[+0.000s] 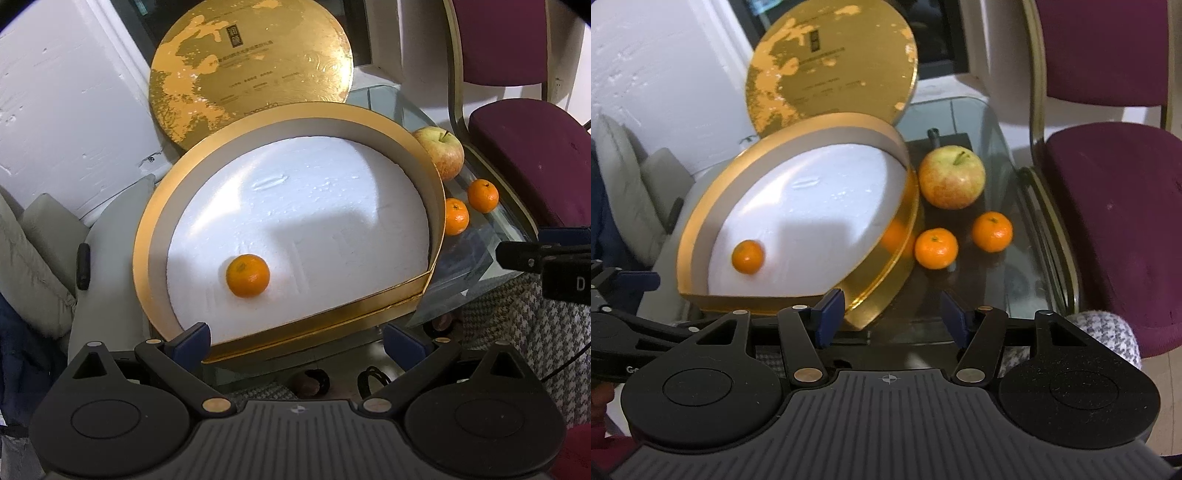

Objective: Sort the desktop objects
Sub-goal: 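Withdraw the right gripper from the box back toward the fruit, then grasp a second mandarin orange with the right gripper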

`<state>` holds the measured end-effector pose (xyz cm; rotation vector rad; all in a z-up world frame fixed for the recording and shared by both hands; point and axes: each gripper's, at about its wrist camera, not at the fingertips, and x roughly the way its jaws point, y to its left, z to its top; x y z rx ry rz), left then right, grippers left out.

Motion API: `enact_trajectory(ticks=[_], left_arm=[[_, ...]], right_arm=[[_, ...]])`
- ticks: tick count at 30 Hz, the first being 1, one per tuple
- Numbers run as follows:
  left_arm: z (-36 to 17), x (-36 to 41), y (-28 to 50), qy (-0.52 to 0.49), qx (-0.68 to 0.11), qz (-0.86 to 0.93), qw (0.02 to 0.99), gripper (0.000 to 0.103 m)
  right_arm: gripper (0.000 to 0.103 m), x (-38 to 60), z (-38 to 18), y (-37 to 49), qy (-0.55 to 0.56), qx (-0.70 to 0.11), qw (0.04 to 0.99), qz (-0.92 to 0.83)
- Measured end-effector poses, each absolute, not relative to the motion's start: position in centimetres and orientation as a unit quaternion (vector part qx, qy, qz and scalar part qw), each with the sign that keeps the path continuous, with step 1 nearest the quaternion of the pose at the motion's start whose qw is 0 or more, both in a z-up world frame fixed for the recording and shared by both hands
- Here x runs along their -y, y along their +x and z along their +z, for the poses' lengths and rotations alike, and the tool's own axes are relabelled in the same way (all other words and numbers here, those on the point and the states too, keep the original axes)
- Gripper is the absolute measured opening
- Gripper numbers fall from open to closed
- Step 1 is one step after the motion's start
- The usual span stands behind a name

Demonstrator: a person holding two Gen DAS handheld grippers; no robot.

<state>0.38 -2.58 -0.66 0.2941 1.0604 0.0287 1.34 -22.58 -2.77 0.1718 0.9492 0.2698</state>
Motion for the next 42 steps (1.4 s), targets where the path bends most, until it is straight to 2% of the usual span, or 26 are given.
enact_trajectory(ticks=[17, 42], left_arm=[[-1.7, 3.5, 3.7, 0.131, -0.508, 0.020, 0.851, 0.101], [-3.8, 3.0, 5.8, 0.126, -0.538, 0.029, 0.833, 0.101]], right_arm=[[0.062, 26.7, -6.3, 7.6, 0.082, -0.450, 0.887, 0.060], [0.060, 26.4, -11.6, 14.3, 0.079, -0.491, 0.866, 0.051]])
